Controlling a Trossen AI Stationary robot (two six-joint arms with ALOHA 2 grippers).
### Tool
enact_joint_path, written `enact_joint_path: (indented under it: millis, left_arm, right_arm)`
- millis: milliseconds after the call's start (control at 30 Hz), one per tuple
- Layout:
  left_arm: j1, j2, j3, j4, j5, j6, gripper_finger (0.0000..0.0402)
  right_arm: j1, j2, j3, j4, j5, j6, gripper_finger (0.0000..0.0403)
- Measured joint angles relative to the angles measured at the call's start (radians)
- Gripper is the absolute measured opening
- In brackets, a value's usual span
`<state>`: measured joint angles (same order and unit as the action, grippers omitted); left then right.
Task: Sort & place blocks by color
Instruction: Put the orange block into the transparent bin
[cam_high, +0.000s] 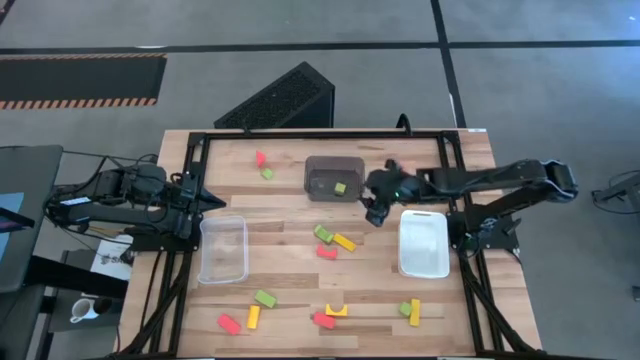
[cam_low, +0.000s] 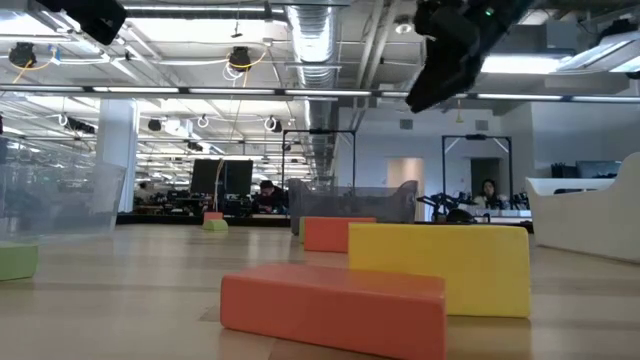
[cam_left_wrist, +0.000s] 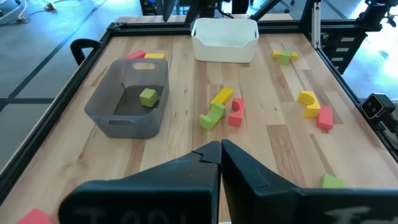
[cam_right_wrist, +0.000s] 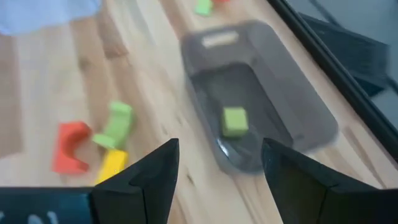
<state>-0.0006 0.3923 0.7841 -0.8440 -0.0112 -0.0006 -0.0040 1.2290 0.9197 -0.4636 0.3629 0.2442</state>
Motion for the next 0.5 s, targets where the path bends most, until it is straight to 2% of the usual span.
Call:
enact_joint_path:
  millis: [100, 233, 500]
  left_arm:
    - [0.0, 0.0, 0.0, 0.0, 0.0, 0.0, 0.0]
    - [0.0, 0.0, 0.0, 0.0, 0.0, 0.0, 0.0]
    - [0.0, 0.0, 0.0, -0.001, 0.0, 0.0, 0.0]
  right_arm:
    - [0.043, -0.04, -0.064, 0.011, 0.096, 0.061, 0.0248]
    - [0.094, -0.106, -0.133, 0.06, 0.159, 0.104, 0.0248]
    - [0.191, -0.218, -0.174, 0.177, 0.27, 0.056, 0.0248]
